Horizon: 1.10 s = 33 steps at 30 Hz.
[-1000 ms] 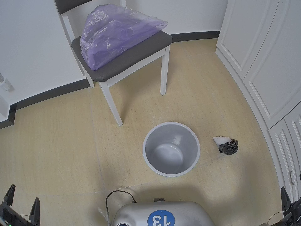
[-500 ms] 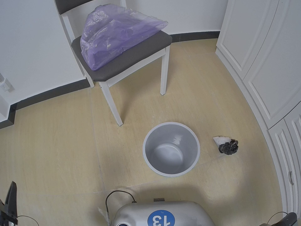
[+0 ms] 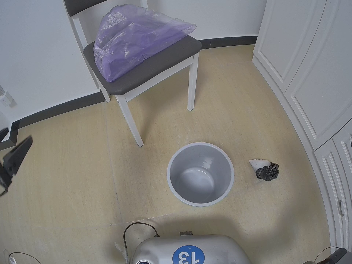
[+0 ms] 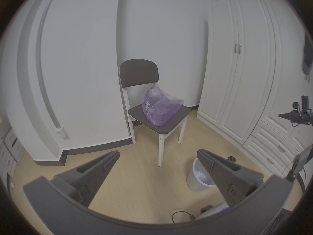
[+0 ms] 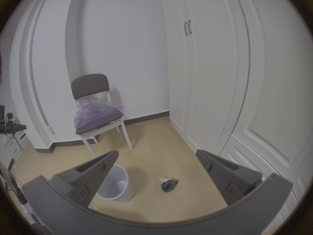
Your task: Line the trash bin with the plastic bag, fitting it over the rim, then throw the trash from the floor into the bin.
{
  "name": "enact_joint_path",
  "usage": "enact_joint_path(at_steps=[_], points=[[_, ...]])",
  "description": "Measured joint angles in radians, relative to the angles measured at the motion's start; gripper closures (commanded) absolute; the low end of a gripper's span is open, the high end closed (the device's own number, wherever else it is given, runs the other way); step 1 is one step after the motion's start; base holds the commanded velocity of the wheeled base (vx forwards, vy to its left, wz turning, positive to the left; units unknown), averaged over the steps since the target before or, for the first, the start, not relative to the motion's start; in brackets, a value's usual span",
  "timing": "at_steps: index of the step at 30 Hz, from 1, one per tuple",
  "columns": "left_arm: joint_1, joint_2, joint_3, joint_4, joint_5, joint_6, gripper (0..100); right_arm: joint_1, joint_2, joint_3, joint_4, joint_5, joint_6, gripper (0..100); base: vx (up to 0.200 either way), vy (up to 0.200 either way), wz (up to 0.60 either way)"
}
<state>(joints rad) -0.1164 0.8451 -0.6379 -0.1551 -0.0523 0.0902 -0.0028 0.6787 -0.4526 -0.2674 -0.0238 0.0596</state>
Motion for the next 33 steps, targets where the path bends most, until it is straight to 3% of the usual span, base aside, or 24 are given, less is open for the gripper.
enact_joint_path(at_steps=[6, 13, 24, 33], points=[[-0.115, 0.290, -0.198, -0.040, 0.145, 0.032, 0, 0.043, 0.129, -0.049, -0.039, -0.020, -0.024, 0, 0.000, 0.000, 0.00], [-0.190, 0.567, -0.430, -0.060, 0.216, 0.067, 0, 0.122, 0.208, -0.071, -0.056, -0.046, 0.021, 0, 0.000, 0.000, 0.00], [-0.194, 0.906, -0.714, -0.093, 0.300, 0.082, 0, 0.184, 0.261, -0.076, -0.068, -0.057, 0.083, 0, 0.000, 0.000, 0.00], [-0.181, 1.042, -0.852, -0.166, 0.381, 0.104, 0, 0.203, 0.270, -0.070, -0.111, -0.058, 0.089, 0, 0.000, 0.000, 0.00]])
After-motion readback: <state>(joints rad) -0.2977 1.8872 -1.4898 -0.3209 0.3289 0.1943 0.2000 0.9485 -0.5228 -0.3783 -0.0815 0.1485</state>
